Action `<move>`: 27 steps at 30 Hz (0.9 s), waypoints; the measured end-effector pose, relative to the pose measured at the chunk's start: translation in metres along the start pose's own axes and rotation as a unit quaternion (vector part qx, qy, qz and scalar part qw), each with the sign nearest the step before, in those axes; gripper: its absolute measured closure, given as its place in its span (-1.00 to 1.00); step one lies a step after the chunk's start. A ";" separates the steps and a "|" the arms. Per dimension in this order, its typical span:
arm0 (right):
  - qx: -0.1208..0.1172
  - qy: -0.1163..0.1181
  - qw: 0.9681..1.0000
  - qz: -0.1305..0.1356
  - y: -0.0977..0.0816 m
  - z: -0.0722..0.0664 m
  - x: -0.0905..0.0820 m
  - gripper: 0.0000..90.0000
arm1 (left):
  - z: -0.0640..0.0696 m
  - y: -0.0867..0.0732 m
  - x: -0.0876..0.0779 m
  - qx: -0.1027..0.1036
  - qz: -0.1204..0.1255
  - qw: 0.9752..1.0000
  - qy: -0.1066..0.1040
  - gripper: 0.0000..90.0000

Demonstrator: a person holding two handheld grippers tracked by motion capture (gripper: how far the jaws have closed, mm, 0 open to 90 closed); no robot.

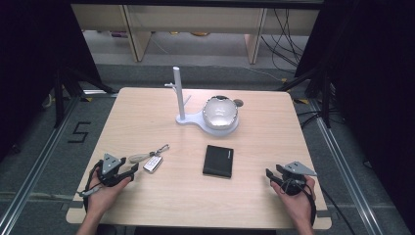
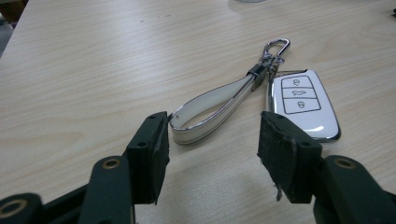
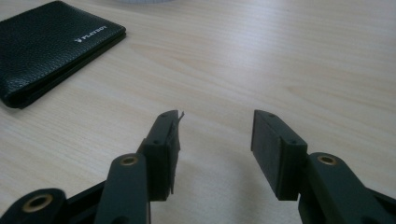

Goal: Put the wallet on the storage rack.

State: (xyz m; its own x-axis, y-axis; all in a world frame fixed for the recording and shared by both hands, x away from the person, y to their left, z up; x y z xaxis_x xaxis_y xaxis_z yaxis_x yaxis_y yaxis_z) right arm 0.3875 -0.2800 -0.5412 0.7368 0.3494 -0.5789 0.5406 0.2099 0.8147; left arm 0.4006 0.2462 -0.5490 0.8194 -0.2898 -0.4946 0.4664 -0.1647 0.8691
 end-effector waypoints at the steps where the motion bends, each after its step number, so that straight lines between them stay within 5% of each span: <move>1: -0.007 0.002 1.000 -0.002 0.002 -0.001 0.000 0.21 | 0.000 0.000 0.000 -0.007 0.000 1.000 -0.004 -0.06; 3: -0.015 0.005 1.000 -0.009 0.004 -0.002 -0.001 0.22 | 0.000 0.001 0.000 -0.009 0.002 1.000 -0.005 -0.07; 4: -0.042 0.006 0.999 -0.019 0.007 -0.004 0.000 0.25 | 0.001 0.002 0.001 -0.005 0.004 1.000 -0.002 -0.07; 5: -0.042 0.006 0.999 -0.019 0.007 -0.004 0.000 0.25 | 0.001 0.002 0.001 -0.005 0.004 1.000 -0.002 -0.07; 6: -0.074 0.004 0.997 -0.030 0.011 -0.007 0.000 0.27 | 0.003 0.005 0.000 0.004 0.004 1.000 0.000 -0.08; 7: -0.074 0.004 0.997 -0.030 0.011 -0.007 0.000 0.27 | 0.003 0.005 0.000 0.004 0.004 1.000 0.000 -0.08; 12: -0.139 0.036 0.988 -0.064 0.024 -0.028 0.004 0.30 | 0.008 0.015 0.000 0.019 0.011 1.000 -0.006 -0.09; 18: -0.167 0.061 0.979 -0.096 0.034 -0.049 0.008 0.30 | 0.015 0.018 -0.001 0.028 0.017 0.999 -0.017 -0.12; 23: -0.215 0.085 0.965 -0.127 0.039 -0.071 0.015 0.29 | 0.021 0.019 -0.002 0.040 0.017 0.999 -0.024 -0.13; 25: -0.221 0.087 0.963 -0.130 0.039 -0.075 0.016 0.29 | 0.022 0.019 -0.001 0.040 0.018 0.999 -0.028 -0.13; 26: -0.257 0.094 0.951 -0.145 0.042 -0.081 0.020 0.28 | 0.023 0.019 -0.001 0.039 0.017 0.999 -0.029 -0.13; 27: -0.257 0.094 0.951 -0.145 0.042 -0.081 0.020 0.28 | 0.023 0.019 -0.001 0.039 0.017 0.999 -0.029 -0.13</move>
State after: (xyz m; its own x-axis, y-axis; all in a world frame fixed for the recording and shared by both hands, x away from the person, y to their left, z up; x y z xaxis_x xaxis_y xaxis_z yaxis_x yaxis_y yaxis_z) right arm 0.3917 -0.1902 -0.5159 0.4757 0.3562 -0.8043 0.4045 0.7234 0.5596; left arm 0.4012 0.2213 -0.5320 0.8123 -0.3497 -0.4668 0.4102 -0.2265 0.8834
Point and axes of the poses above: each handheld gripper's, and its own axes: x roughly forward along the jaws, y roughly out of its top, z roughly to its right, the point moved 5 cm from there along x, roughly forward along the jaws, and after that the axes turned 2 degrees about y, right-handed, at the moved point
